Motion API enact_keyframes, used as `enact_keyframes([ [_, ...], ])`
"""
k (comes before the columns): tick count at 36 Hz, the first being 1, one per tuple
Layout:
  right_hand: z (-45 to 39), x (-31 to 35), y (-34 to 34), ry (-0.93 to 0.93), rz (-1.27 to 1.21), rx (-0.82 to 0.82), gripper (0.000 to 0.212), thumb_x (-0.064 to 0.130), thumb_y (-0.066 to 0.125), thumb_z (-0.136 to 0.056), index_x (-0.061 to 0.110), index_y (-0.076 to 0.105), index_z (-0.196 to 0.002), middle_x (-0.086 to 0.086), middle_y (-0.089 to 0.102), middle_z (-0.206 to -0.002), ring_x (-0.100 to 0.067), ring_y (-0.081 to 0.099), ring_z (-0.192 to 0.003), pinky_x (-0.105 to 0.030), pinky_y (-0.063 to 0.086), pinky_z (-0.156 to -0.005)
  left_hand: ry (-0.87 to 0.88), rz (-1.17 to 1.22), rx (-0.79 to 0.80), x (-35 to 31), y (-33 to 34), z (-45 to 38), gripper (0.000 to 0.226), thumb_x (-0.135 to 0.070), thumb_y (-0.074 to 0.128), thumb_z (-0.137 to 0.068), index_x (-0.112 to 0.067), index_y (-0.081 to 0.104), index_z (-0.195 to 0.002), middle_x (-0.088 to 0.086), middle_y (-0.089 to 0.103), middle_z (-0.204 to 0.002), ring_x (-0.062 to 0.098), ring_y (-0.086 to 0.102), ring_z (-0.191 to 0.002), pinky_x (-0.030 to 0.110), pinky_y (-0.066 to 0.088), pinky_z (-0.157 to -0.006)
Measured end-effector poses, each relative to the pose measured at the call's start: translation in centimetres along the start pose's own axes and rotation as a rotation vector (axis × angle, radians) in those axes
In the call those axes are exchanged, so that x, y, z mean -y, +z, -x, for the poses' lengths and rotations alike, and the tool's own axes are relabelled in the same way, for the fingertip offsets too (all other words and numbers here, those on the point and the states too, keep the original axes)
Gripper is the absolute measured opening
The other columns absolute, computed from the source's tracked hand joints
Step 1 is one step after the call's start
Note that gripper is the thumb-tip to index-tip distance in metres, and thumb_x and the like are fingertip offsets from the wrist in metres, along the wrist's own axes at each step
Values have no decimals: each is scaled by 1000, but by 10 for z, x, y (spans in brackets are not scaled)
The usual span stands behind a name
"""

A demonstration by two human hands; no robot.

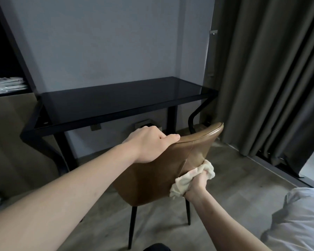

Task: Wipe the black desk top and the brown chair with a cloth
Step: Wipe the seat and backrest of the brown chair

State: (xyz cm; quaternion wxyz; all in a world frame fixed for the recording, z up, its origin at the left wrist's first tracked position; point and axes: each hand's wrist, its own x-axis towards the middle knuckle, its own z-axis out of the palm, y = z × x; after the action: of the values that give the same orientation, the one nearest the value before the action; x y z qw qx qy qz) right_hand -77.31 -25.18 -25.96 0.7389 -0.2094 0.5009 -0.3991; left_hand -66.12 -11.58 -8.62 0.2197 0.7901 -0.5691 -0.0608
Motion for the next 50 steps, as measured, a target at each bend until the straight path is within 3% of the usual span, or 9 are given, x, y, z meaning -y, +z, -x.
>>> enact_keyframes([
  [5, 15, 27, 8, 14, -122, 51, 62, 73, 47, -78, 31, 59, -122, -1, 66, -119, -26, 63, -103, -46, 47, -98, -17, -2, 0, -2, -2, 3, 72, -74, 37, -94, -15, 29, -53, -5, 33, -46, 15, 43, -48, 33, 37, -59],
  [14, 107, 87, 19, -288, -32, 88, 50, 58, 52, -97, 26, 54, -136, 8, 64, -109, -7, 62, -86, -27, 42, -63, -34, 29, -7, -9, -6, 13, 77, -73, 36, -96, -19, 35, -42, -9, 38, -39, 18, 52, -54, 33, 36, -60],
  [19, 113, 69, 21, -628, 116, 74, 56, 62, 51, -94, 35, 42, -142, 10, 61, -130, -13, 60, -117, -42, 47, -104, -33, 27, -5, -12, -5, 16, 70, -71, 35, -98, -43, 58, -38, -11, 50, -47, 17, 61, -65, 32, 40, -62],
  [22, 93, 48, 16, -720, 117, 7, 42, 60, 43, -99, 40, 42, -135, 11, 61, -131, -10, 58, -120, -39, 43, -109, -31, 22, -2, -11, -5, 14, 74, -70, 35, -98, -33, 56, -39, -10, 44, -37, 14, 53, -55, 32, 38, -61],
  [29, 32, 16, 11, -251, 90, -125, 52, 73, 43, -93, 36, 51, -129, 1, 63, -125, -26, 58, -112, -47, 41, -109, -2, -11, -33, -3, 1, 4, 69, -71, 34, -95, -15, 28, -55, -5, 31, -42, 15, 40, -46, 34, 40, -60],
  [37, -3, -19, 3, 59, 32, -164, 50, 53, 40, -104, 29, 41, -147, 1, 50, -139, -26, 44, -101, -41, 40, -75, 18, -28, -42, 3, 4, -2, 70, -71, 34, -96, -13, 31, -56, -5, 32, -42, 14, 39, -44, 36, 51, -68],
  [41, -11, -27, 2, 116, -2, -133, 43, 58, 44, -91, 30, 56, -121, 0, 58, -108, -34, 58, -94, -62, 50, -81, 38, -36, -48, 3, 4, -1, 72, -70, 35, -97, -15, 32, -51, -6, 34, -41, 13, 41, -43, 29, 40, -60],
  [44, -7, -17, -1, 231, 5, -66, 41, 57, 43, -70, 16, 47, -71, -3, 45, -62, -26, 53, -57, -48, 47, -64, 28, -42, -45, 1, 3, 0, 71, -70, 35, -97, -15, 31, -52, -6, 33, -41, 12, 41, -43, 29, 35, -59],
  [50, 19, 13, 8, 62, -79, 112, 52, 68, 48, -92, 19, 65, -98, 3, 67, -70, -15, 65, -79, -29, 51, -80, 1, -31, -38, -5, -1, 7, 69, -71, 34, -96, -15, 29, -56, -5, 33, -44, 17, 44, -49, 32, 35, -57],
])
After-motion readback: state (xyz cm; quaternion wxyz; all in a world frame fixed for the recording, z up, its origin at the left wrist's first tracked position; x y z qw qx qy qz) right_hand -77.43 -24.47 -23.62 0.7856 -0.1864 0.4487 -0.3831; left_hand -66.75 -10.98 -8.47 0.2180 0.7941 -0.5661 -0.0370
